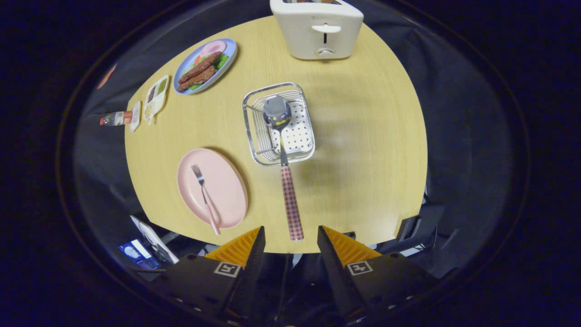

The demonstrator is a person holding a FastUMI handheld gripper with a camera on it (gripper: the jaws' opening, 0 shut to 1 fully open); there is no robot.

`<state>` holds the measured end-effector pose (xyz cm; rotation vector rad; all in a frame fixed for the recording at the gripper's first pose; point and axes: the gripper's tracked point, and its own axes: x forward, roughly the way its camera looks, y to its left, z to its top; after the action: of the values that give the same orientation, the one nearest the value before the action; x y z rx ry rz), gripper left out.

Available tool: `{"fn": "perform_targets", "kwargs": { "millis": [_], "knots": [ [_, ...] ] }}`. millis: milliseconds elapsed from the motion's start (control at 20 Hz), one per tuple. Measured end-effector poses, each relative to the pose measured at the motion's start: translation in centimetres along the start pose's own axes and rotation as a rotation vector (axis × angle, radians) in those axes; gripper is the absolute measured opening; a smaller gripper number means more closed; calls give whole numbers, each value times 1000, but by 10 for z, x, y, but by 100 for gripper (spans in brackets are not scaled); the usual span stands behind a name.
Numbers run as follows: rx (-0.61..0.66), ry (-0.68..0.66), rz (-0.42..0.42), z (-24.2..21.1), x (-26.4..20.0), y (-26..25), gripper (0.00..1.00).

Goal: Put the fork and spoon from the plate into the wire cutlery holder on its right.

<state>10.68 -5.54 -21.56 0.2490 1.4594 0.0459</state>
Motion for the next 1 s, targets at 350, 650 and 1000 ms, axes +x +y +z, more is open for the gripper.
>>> {"fn": "perform_targets", "kwargs": {
  "millis": [350,650,1000],
  "knots": [
    [-15,62,-17,3,12,0,24],
    [9,132,57,-11,-17,18,13],
    [29,128,47,14,-28,19,13]
  ]
}}
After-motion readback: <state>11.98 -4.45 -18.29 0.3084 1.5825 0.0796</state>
